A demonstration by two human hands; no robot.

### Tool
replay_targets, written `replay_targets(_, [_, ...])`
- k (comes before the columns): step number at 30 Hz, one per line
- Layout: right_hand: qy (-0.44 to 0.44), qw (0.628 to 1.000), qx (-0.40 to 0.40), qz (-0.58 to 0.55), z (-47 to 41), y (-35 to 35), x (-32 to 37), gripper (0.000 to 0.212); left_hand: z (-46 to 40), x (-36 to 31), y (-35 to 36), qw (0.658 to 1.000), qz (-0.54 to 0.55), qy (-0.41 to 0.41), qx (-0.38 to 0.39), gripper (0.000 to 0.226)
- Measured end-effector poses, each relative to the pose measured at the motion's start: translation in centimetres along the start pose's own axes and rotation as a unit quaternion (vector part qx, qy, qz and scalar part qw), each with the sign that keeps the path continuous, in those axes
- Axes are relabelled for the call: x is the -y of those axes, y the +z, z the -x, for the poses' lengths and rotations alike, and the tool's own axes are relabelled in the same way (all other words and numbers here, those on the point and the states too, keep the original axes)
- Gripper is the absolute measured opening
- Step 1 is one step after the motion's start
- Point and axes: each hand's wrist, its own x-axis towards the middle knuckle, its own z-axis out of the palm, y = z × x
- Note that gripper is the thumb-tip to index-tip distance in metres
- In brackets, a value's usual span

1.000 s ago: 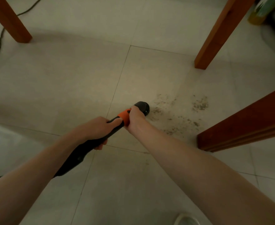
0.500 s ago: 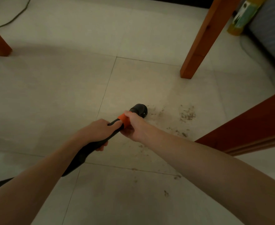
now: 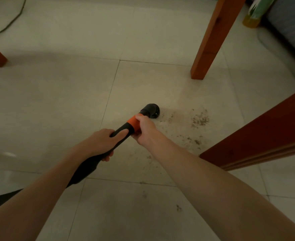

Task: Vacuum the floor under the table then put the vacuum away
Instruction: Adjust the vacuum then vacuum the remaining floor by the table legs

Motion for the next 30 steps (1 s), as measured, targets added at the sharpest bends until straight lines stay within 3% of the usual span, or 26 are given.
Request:
replay_targets(6, [-0.017,0.999,-0.016,-0.042,0.0,-1.3,1.3,0.043,-0.8,-2.3,0.9,0.999,-0.037,0.019,-0.029,0.049])
replay_targets(30, [-0.082,0.982,-0.152,-0.082,0.3,-7.7,5.0,0.044,-4.1,-8.5,5.6,0.993,-0.075,0.092,-0.022,0.04])
